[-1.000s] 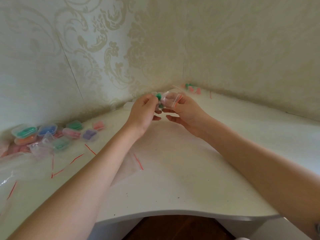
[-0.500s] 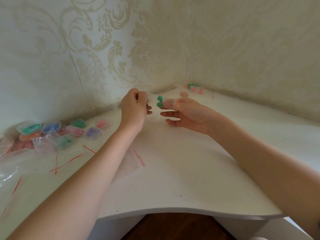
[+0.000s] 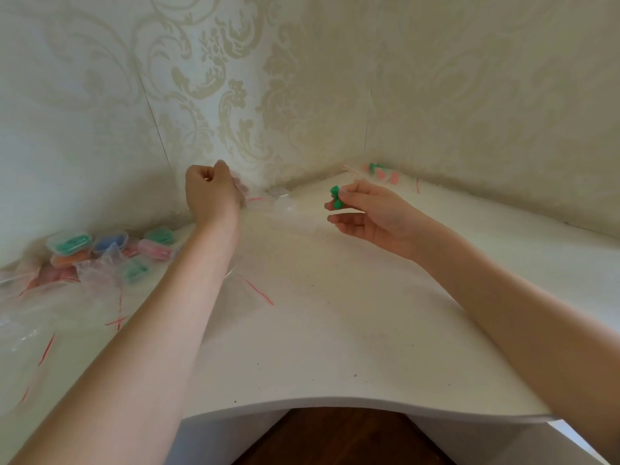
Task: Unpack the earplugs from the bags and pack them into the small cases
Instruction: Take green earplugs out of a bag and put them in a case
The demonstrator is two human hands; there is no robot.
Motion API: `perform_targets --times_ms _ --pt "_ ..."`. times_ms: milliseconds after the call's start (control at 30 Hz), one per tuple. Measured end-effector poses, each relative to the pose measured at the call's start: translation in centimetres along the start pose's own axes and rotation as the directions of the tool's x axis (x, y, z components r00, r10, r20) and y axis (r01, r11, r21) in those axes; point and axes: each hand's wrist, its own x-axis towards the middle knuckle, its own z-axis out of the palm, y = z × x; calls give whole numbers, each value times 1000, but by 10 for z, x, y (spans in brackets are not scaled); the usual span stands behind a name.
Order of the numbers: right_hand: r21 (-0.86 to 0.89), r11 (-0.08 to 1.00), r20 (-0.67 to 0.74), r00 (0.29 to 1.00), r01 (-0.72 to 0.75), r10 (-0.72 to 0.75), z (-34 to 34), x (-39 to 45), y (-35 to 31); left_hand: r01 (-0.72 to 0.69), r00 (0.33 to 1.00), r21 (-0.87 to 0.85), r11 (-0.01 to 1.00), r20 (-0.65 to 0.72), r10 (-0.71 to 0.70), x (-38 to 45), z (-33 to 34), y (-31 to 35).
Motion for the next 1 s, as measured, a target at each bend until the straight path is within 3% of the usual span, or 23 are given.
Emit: perform_targets --times_ms 133,233,333,433,533,633,733,800,867,933,1000 --pt "-16 999 -78 996 37 -38 -2 2 1 -33 991 290 956 130 -5 12 -11 3" --pt "-38 999 -77 996 36 -39 -4 4 1 -195 957 561 804 289 31 10 -19 3" --pt "-72 997 -87 996 18 -24 -4 4 2 -347 932 785 514 349 96 3 -21 8" --pt "-99 995 -105 994 23 -34 -4 5 5 -377 926 901 216 372 62 -4 -22 12" --pt "-101 995 -157 987 26 -41 -6 8 9 -403 915 914 51 402 36 -12 -23 7" --pt "-29 999 -226 973 -43 36 -6 11 8 -466 875 885 17 457 158 -18 -20 5" --pt "78 996 -247 967 -39 57 -6 14 8 -697 701 714 59 662 267 -24 -10 3" --pt "49 998 -236 971 -27 38 -6 13 8 -830 558 545 119 814 162 -29 -1 -5" --pt "-47 999 -211 977 -13 3 -5 10 9 -883 464 459 98 885 37 -33 5 -17" --pt "-111 994 -189 982 0 -21 -4 8 9 -900 432 430 76 902 14 -32 7 -27" --pt "-207 978 -186 982 -7 -32 -3 8 9 -888 446 434 152 893 58 -31 6 -28"
